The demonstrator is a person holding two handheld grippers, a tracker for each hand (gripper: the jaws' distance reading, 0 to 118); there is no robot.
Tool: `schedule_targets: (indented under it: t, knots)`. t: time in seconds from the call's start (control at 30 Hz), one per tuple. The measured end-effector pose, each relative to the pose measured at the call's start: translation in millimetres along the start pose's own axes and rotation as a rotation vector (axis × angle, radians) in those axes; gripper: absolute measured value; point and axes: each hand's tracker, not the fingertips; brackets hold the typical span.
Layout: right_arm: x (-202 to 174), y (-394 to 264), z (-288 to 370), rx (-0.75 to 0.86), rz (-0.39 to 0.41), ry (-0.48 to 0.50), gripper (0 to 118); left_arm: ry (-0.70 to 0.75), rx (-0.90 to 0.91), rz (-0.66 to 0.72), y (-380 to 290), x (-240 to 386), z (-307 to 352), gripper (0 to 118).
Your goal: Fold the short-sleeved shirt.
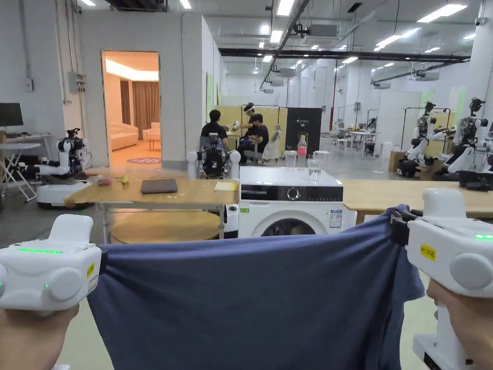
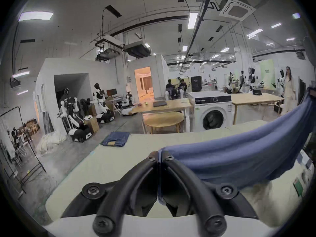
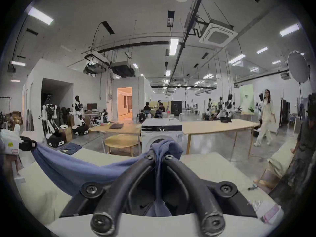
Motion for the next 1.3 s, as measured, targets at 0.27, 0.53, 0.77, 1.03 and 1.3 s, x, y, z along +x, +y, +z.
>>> schedule_targets:
  t: [0.27,0.53,0.77,1.03,1.3]
  knots:
    - [13.9,-164.4,124.4,-0.268,0.128,0.050,1,-0.087,-0.218,-0.008,-184.1,-6.5,95.6,0]
    - [19.2,-322.7,181.2,-0.663,0.088,0.026,5,-0.090,-0.391,0.065,-309.2,-17.8,123.0,0]
    - [-26.2,-246.4,208.0,-0.413,-0.049,0.064,118,-0.099,-0.157,0.019,-248.6,28.7,174.8,103]
    - [-96.2,-217.1,234.0,-0.276,-0.028,0.116,88,-0.270,-0.119,-0.008,-224.8,85.5,198.5,104]
    - [-99.7,-224.2,238.4,-0.303,0.045,0.116,0,-0.232,-0.205,0.031,-245.3,36.0,194.9,0]
